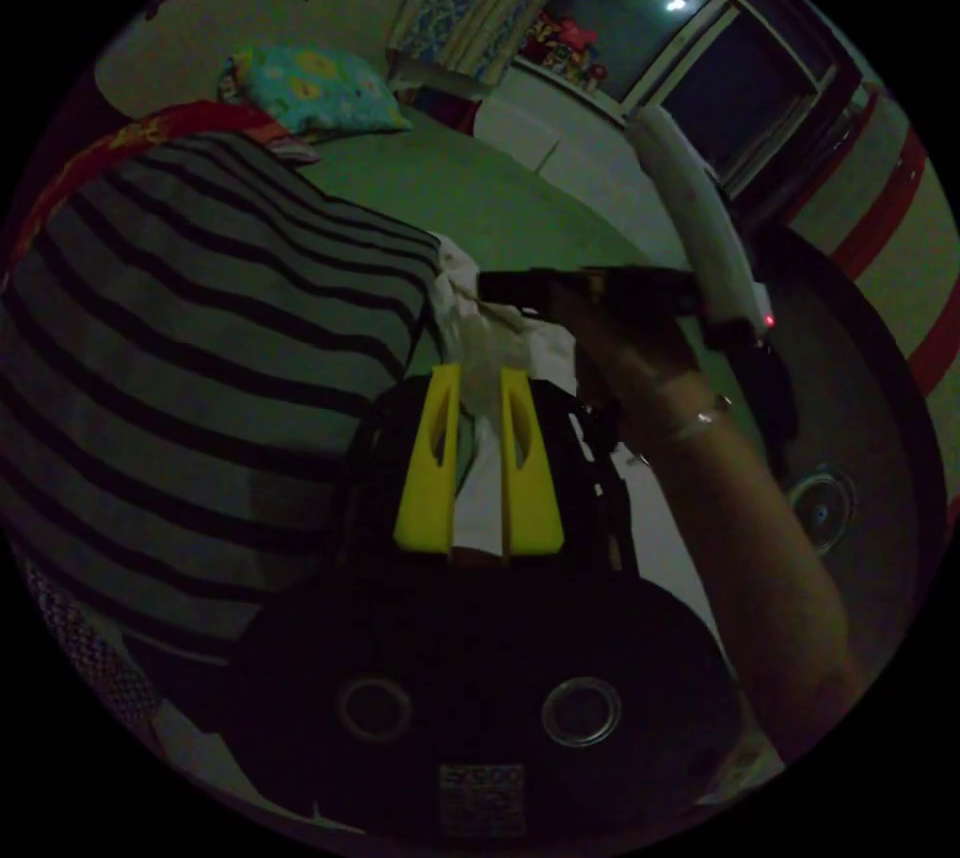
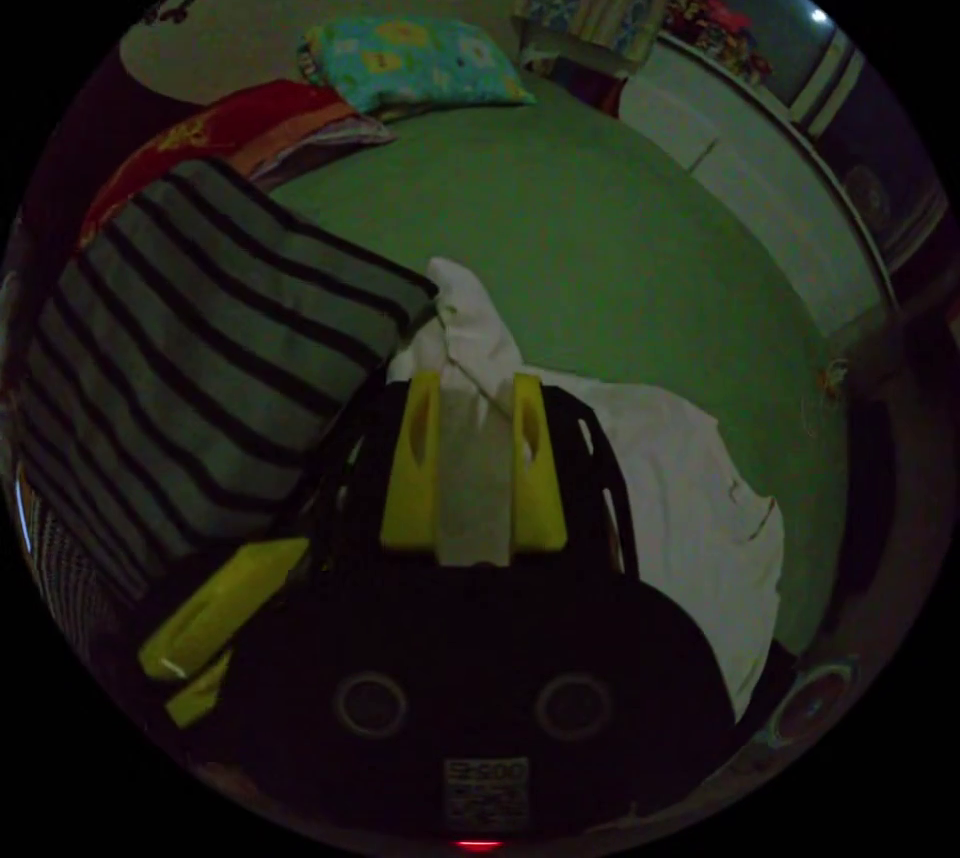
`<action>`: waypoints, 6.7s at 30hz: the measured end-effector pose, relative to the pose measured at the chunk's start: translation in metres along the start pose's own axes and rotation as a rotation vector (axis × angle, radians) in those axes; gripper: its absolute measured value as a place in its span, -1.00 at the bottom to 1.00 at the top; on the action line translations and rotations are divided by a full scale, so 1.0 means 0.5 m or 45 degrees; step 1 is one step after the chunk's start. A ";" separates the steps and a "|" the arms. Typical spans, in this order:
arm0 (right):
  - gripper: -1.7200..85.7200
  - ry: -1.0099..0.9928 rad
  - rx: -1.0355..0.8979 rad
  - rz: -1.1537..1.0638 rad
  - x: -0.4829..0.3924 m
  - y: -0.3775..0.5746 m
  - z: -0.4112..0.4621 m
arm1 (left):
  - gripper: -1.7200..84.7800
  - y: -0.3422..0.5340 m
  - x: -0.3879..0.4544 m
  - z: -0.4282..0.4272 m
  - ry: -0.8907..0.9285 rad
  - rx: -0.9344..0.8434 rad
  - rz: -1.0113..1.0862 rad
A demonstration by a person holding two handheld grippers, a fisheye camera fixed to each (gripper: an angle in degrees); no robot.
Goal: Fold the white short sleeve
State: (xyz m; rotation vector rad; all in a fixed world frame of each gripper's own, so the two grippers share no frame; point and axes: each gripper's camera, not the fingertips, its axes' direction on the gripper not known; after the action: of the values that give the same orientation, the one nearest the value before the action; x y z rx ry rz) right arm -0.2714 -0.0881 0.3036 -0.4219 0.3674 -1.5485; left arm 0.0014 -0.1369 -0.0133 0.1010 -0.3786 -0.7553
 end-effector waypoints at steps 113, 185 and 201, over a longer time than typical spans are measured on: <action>-0.89 -0.053 -0.207 0.113 0.640 -0.148 0.265 | -0.66 -0.119 0.057 0.559 -0.077 -0.403 0.251; -0.97 -0.208 0.356 0.410 1.293 0.856 -0.364 | -0.74 0.272 1.236 0.603 0.201 -0.343 0.862; -0.73 -0.314 0.137 0.461 1.312 0.887 -0.328 | -0.65 0.260 1.285 0.671 0.204 -0.452 0.795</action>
State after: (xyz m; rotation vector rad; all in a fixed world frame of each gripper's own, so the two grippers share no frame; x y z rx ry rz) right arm 0.0351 -0.7581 -0.0293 -0.4302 0.1564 -1.1425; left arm 0.3882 -0.4676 0.5187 -0.2812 -0.1034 -0.1848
